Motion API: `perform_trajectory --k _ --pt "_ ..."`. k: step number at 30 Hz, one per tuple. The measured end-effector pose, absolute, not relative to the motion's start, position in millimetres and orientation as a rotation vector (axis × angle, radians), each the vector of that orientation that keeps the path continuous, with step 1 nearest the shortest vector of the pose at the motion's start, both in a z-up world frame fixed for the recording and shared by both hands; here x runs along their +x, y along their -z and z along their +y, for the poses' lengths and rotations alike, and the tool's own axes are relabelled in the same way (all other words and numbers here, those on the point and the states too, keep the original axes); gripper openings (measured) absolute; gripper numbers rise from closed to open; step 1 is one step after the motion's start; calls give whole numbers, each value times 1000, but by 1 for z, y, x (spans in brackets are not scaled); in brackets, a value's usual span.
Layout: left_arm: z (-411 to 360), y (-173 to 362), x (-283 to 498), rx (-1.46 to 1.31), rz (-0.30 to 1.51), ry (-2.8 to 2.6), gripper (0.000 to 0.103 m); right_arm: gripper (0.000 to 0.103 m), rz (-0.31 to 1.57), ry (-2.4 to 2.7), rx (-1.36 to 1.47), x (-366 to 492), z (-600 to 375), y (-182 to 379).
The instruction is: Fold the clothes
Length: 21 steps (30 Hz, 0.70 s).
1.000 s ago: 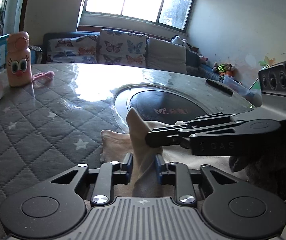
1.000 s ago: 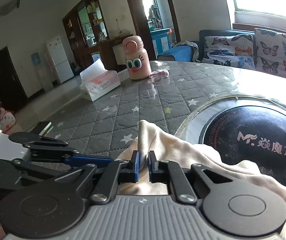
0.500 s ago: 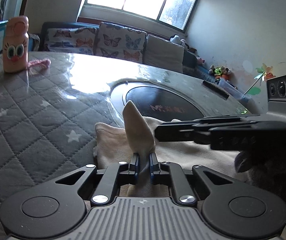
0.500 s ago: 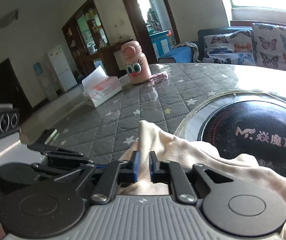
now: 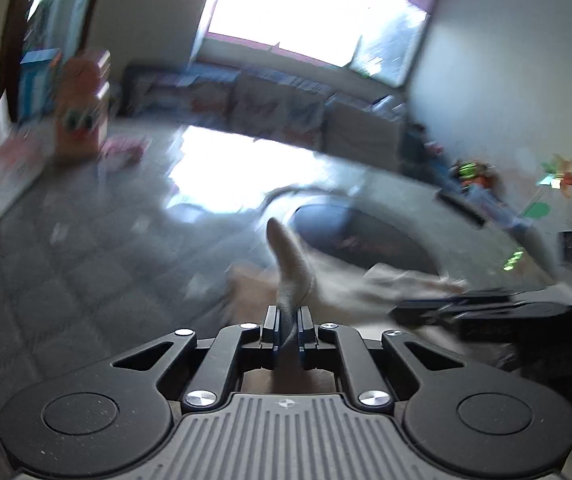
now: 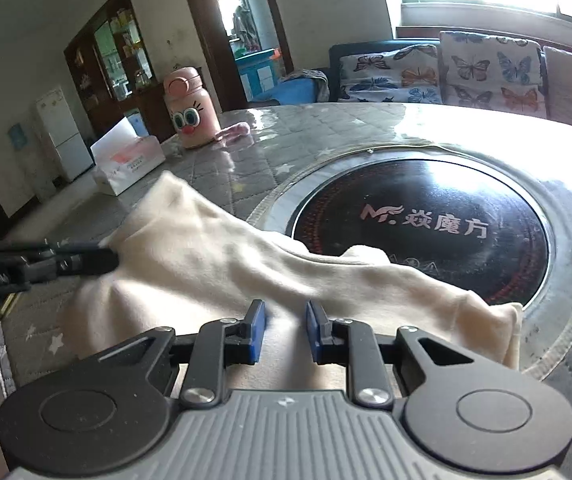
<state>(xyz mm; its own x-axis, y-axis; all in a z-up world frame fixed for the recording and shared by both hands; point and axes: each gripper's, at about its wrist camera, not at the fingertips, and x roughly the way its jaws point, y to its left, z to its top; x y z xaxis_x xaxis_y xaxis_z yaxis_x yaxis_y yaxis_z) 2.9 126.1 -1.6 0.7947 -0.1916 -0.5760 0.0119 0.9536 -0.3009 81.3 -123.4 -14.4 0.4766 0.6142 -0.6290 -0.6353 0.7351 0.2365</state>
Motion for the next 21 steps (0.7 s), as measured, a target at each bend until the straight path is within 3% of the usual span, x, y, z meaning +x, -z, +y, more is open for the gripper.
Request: perform_trajectory --k 5,14,21 --pt "136 10 1 -322 680 73 9 21 746 -764 -49 80 -121 15" --pt "125 -21 8 -270 609 127 9 22 711 -778 -71 78 -118 1" --pt "114 10 41 -172 696 101 9 22 736 -757 -109 85 -113 8"
